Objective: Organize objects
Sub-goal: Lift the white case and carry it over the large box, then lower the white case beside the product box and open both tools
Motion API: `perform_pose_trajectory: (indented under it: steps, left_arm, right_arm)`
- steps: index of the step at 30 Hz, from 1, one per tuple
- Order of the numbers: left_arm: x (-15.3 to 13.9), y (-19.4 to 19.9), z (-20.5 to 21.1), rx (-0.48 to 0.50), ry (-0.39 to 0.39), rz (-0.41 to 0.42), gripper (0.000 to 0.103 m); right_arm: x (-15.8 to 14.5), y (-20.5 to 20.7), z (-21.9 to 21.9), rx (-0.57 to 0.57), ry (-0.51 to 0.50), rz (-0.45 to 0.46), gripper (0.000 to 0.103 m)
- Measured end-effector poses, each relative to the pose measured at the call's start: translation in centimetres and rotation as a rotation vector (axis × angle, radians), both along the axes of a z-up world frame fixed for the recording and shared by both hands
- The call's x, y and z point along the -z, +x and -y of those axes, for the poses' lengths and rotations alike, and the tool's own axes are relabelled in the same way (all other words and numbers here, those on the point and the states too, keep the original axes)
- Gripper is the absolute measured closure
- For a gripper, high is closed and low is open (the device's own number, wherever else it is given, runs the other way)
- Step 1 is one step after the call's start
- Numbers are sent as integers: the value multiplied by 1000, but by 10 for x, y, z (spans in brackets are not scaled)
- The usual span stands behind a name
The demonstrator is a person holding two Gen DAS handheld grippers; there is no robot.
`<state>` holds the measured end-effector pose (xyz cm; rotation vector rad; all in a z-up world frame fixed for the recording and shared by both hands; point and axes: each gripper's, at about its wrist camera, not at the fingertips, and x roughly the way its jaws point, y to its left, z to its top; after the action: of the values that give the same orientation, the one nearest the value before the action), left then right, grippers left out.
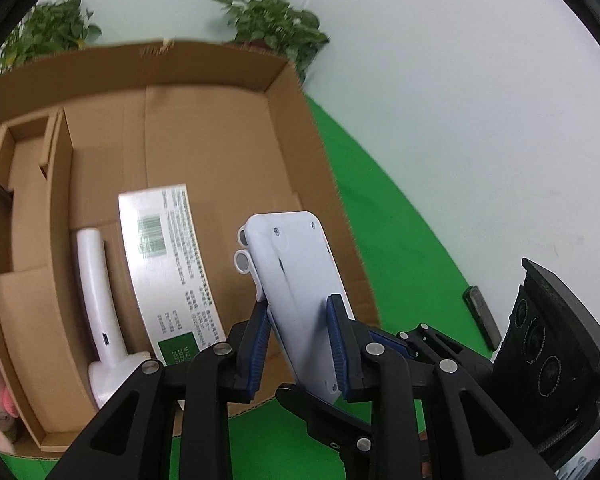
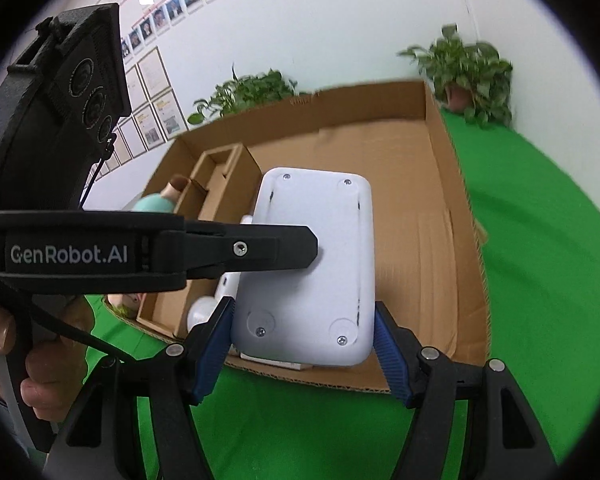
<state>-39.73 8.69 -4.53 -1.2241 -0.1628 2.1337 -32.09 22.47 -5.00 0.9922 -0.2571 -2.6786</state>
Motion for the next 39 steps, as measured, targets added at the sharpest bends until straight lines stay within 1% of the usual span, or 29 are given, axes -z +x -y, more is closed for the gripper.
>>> perform_pose_trajectory:
  steps: [4,7,12,15,18,23,26,29,32,35,39]
  left_arm:
    - [29,-16,-3,-6,-12,73,78]
    - [41,-23,-6,-6,-26,95,78]
    - [52,-35,-12,-3,-26,120,78]
    - [53,-42,-14,-5,-13,129,78]
    - [54,-47,-19,3,-30,126,78]
    - [59,-56,-19,1,-18,158,77]
    - [60,-58,-20,2,-28,170,76]
    - [58,-57,-22,3,-52,164,78]
    - [55,-59,-19,-25,-80,146,77]
    - [50,-59,-13,-32,-53,139,77]
    - [42,-55,-10,-32,-65,110,77]
  right_arm:
    - [22,-2,1,2,-23,79,37]
    - [33,-8,-2,0,-42,125,37]
    - [43,-19,-6,10,-46,156,37]
    - [43,-26,-9,14,-33,166,37]
    - [44,-34,-12,16,-32,189,37]
    - [44,-40,-11,26,-10,225,37]
    - [45,-40,-11,25,-4,240,37]
    - [45,-39,-13,33,-10,258,37]
    - [46,-40,-11,44,3,279,35]
    - [48,-40,-10,41,4,292,35]
    - [48,-38,-11,42,-1,294,35]
